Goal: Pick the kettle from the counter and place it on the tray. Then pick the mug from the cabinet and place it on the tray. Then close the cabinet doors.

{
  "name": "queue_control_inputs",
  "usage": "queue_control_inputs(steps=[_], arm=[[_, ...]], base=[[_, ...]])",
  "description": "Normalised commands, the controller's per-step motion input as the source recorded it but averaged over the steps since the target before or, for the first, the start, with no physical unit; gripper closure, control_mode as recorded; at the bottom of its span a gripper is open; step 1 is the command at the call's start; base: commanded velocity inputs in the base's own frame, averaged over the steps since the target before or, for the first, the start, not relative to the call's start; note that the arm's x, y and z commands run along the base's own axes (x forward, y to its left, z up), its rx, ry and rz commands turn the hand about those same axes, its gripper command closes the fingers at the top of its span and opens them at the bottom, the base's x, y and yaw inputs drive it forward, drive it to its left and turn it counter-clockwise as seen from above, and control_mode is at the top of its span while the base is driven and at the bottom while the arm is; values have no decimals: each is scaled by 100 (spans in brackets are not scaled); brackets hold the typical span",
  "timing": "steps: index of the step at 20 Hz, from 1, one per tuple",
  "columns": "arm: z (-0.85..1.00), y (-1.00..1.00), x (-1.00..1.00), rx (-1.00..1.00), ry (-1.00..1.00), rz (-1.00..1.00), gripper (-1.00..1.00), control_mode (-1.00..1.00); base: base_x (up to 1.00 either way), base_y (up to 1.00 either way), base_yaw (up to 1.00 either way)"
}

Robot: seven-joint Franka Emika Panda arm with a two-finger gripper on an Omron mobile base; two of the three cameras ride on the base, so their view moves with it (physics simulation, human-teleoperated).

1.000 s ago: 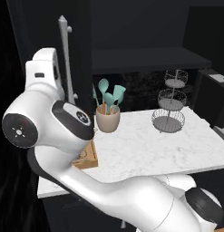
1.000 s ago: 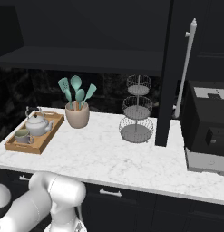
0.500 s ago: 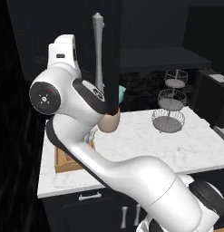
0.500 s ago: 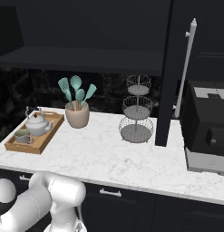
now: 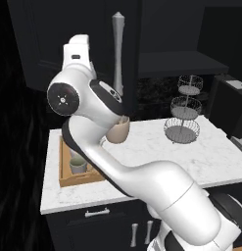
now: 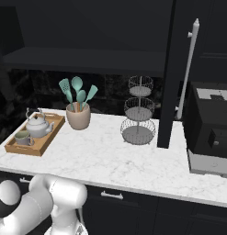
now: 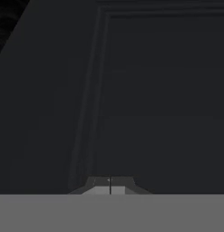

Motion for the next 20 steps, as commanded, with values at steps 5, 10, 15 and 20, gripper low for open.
queue_control_inputs(steps=[5,10,15,20], arm=[[0,-26,22,0,0,0,100,-100],[0,-23,32,0,1,0,100,-100],[0,-21,39,0,2,0,100,-100],[0,-7,45,0,1,0,100,-100]], base=[[0,0,0],[0,0,0],[0,0,0],[0,0,0]])
